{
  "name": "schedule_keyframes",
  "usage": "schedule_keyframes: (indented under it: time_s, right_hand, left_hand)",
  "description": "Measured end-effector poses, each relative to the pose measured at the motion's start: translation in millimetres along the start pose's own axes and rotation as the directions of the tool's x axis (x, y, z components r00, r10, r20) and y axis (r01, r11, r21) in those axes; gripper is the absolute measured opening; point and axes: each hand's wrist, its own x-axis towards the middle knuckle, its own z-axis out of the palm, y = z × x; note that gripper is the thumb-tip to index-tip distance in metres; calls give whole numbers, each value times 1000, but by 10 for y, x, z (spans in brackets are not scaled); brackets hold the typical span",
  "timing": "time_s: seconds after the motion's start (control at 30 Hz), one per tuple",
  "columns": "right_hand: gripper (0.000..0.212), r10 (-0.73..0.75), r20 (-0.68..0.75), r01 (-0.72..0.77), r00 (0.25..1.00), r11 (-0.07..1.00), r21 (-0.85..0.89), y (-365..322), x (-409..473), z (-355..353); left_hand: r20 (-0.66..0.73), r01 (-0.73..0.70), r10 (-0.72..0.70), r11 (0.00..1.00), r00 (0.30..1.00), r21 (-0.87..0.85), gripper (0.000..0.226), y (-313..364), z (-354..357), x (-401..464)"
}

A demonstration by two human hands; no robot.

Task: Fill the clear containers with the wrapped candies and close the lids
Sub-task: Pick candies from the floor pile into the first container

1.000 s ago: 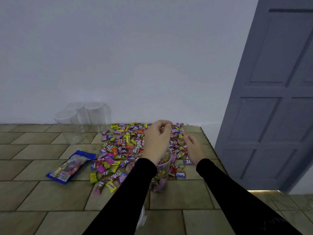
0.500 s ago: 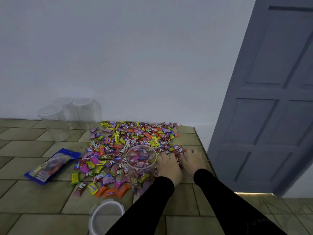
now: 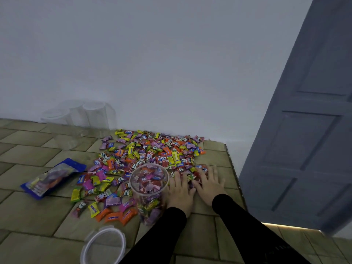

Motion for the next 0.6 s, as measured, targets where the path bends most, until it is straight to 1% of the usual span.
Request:
schedule_keyframes:
  time_s: [0.07, 0.1, 0.23, 0.27, 0.3, 0.33, 0.4, 0.47, 0.53, 0.6]
  right_hand:
    - [57, -26, 10, 26, 1000, 1000, 3, 2, 83, 10]
    - [57, -47, 18, 47, 999, 999, 7, -4, 124, 12]
    - [55, -122, 34, 121, 992, 992, 34, -29, 242, 27]
    - [54, -137, 31, 136, 990, 990, 33, -27, 261, 38]
    - [54, -150, 27, 149, 988, 989, 22, -24, 273, 40]
    - [54, -158, 18, 158, 987, 987, 2, -12, 292, 50]
    - [61, -174, -30, 172, 984, 983, -64, -5, 304, 38]
    - [64, -204, -99, 196, 974, 977, -86, -3, 298, 29]
    - [59, -222, -121, 220, 967, 975, -36, -7, 285, 38]
    - [49, -213, -108, 215, 971, 977, 2, -18, 282, 38]
  left_hand:
    - [-6, 36, -36, 999, 999, -10, 59, 13, -26, 29]
    - [-21, 49, -49, 999, 999, 12, 59, 7, -59, 48]
    - [-58, 73, -70, 996, 996, 43, 60, -12, -101, 129]
    - [-89, 77, -73, 996, 993, 47, 56, -11, -70, 155]
    - [-78, 70, -67, 997, 995, 39, 50, -4, -19, 183]
    - [-76, 66, -64, 997, 995, 28, 44, 7, 14, 207]
    - [-79, 48, -47, 999, 996, 9, 39, 28, 7, 244]
    - [-22, 66, -67, 997, 998, -33, 40, 60, -43, 272]
    - [-31, 54, -56, 997, 998, -46, 43, 93, -57, 294]
    - [-57, 48, -51, 998, 997, -47, 40, 96, -38, 324]
